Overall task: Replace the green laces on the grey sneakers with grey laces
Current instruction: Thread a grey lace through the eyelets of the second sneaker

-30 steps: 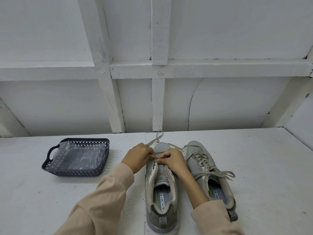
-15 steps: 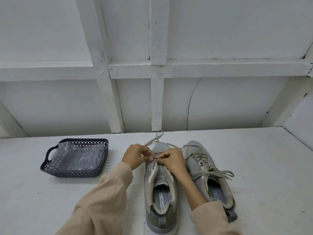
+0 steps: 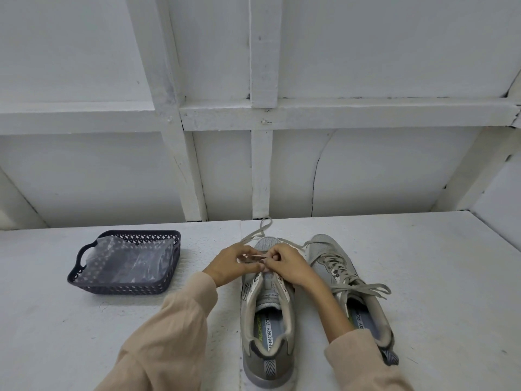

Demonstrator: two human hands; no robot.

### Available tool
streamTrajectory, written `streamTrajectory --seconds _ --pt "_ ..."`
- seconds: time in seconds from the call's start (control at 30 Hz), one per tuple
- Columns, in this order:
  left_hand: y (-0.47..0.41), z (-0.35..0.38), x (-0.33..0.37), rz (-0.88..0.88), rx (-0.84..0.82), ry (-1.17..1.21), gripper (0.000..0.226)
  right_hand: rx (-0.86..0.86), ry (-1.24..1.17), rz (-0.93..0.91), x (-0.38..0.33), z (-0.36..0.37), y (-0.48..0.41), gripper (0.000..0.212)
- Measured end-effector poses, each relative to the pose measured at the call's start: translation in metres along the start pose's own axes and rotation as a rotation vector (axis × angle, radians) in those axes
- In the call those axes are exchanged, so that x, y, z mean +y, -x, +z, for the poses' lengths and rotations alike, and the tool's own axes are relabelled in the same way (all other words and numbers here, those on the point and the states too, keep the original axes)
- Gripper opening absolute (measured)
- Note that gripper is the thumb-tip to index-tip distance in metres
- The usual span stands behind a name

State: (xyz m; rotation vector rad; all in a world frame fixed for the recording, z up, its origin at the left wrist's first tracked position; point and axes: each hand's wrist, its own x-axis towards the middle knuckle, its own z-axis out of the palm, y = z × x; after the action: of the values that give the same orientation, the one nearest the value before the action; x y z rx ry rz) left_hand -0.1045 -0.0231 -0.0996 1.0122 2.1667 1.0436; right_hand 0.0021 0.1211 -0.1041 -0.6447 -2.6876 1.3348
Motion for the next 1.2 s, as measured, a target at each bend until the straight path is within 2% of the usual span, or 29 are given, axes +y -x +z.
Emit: streamTrajectory --seconds 0.13,0.2,0.3,0.4,0.5,0.57,0.8,1.0,1.13,1.2 --pt "-0.003 0.005 0.007 0.008 0.017 -0.063 0.03 0.022 -0.343 0.033 -0.006 -0.008 0.008 0.015" --pt "-0.003 0.008 0.006 0.028 0.04 -0.095 0.037 0.045 -0.524 0.091 -0.01 -0.013 0.013 0.016" --pt "-0.004 0.015 0.0 0.081 0.139 -0.154 0.05 0.051 -0.613 0.124 -0.012 -0.016 0.016 0.015" --pt "0.0 0.021 0.003 0.16 0.238 -0.087 0.033 0.077 -0.713 0.13 -0.012 -0.014 0.016 0.01" --pt "0.003 0.025 0.003 0.144 0.259 0.076 0.023 0.131 -0.748 0.145 -0.009 -0.013 0.014 0.007" --pt "0.003 0.026 0.003 0.122 0.292 0.098 0.017 0.141 -0.755 0.14 -0.008 -0.013 0.014 0.005" --pt "-0.001 0.024 0.002 0.062 0.403 -0.052 0.039 0.136 -0.806 0.055 -0.008 -0.004 0.011 0.015" --pt "-0.003 0.026 0.005 0.068 0.362 -0.102 0.032 0.216 -0.814 -0.003 -0.013 -0.003 0.008 0.019" --pt "-0.001 0.028 0.004 0.087 0.376 -0.111 0.042 0.207 -0.754 -0.052 -0.019 -0.006 0.006 0.015" --pt "-0.001 0.028 0.006 0.085 0.377 -0.11 0.037 0.191 -0.738 -0.056 -0.022 -0.009 0.006 0.012"
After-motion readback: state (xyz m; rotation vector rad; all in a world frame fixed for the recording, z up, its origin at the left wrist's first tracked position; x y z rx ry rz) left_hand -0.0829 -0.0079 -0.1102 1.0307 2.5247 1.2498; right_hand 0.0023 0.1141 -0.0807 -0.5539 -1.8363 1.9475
